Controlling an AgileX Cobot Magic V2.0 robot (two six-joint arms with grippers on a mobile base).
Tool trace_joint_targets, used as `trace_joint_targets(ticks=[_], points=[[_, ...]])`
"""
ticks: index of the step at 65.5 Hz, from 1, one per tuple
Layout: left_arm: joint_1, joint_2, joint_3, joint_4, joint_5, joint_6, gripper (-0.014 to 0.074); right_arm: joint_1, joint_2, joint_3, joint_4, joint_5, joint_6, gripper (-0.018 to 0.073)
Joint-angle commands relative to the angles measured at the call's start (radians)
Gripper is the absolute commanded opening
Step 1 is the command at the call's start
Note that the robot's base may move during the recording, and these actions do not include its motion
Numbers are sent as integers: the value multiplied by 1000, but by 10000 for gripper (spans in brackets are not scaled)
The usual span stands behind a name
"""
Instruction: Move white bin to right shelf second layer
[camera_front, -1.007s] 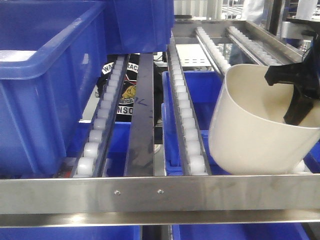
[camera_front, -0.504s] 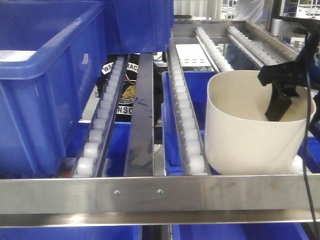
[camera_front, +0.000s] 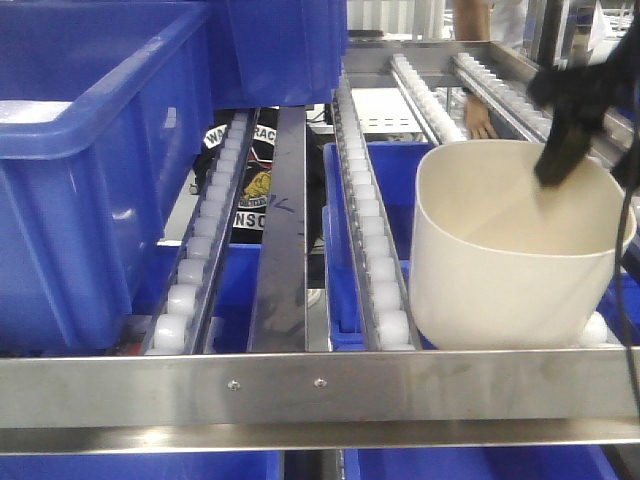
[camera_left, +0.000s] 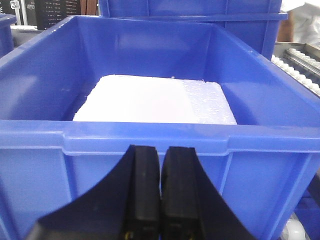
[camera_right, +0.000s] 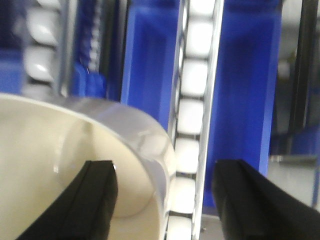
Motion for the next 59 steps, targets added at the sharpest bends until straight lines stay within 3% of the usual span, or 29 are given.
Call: trace_joint_targets(ticks=[1, 12, 25, 37, 59], points=[[-6, -3, 37, -9, -86, -10, 85, 2, -102, -34, -7, -59, -8, 527], [-6, -3, 37, -9, -86, -10, 85, 2, -266, -2, -7, -125, -8, 417], [-6, -3, 37, -9, -86, -10, 85, 2, -525, 150, -7, -245, -8, 35], [-6, -3, 37, -9, -86, -10, 85, 2, -668, 252, -7, -299, -8, 55], [-6, -3, 37, -9, -86, -10, 85, 2, -711, 256, -6, -296, -8, 55]])
